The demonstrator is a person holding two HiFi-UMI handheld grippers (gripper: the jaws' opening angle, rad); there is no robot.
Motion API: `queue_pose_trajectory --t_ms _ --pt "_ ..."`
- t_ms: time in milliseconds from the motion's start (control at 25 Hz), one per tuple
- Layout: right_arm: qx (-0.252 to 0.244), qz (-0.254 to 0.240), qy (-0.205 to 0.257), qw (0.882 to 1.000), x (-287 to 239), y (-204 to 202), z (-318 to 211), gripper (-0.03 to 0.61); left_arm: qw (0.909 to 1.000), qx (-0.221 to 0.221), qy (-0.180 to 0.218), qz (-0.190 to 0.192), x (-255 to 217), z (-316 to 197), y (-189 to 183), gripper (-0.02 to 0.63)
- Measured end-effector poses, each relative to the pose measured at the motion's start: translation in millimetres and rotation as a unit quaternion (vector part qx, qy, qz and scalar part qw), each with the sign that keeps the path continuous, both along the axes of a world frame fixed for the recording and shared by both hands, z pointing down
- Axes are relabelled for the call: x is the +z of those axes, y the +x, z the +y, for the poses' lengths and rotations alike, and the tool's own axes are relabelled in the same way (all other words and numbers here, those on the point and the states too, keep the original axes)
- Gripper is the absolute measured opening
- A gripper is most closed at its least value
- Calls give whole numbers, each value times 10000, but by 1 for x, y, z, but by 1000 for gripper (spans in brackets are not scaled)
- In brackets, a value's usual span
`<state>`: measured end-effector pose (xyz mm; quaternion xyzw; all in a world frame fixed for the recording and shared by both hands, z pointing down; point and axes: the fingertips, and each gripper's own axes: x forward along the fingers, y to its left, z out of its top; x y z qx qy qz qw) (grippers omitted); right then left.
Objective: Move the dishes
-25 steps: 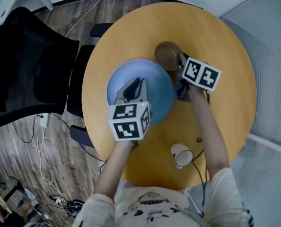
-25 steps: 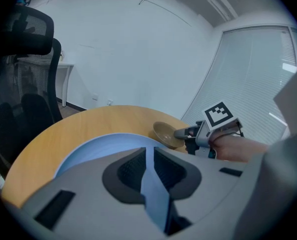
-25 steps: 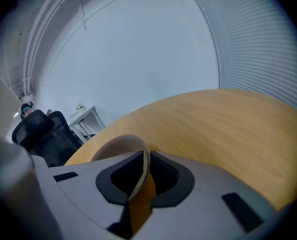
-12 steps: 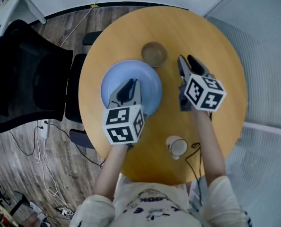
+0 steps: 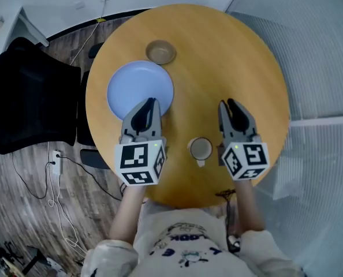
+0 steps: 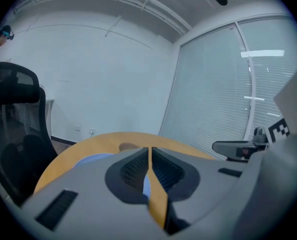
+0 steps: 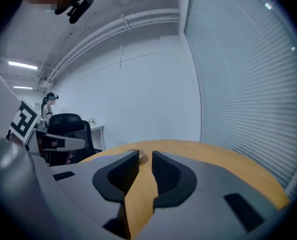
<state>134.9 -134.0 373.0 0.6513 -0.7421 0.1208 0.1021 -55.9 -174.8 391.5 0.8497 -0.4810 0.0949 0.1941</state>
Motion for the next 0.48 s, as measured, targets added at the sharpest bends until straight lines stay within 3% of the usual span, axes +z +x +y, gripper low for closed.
queue_pose_trajectory --t_ms 240,480 --pt "-76 151 229 9996 34 -23 99 80 9997 5 60 -246 21 86 7 12" --pt "-167 -3 21 9999 81 -45 159 101 9991 -95 -147 -394 55 154 9 12"
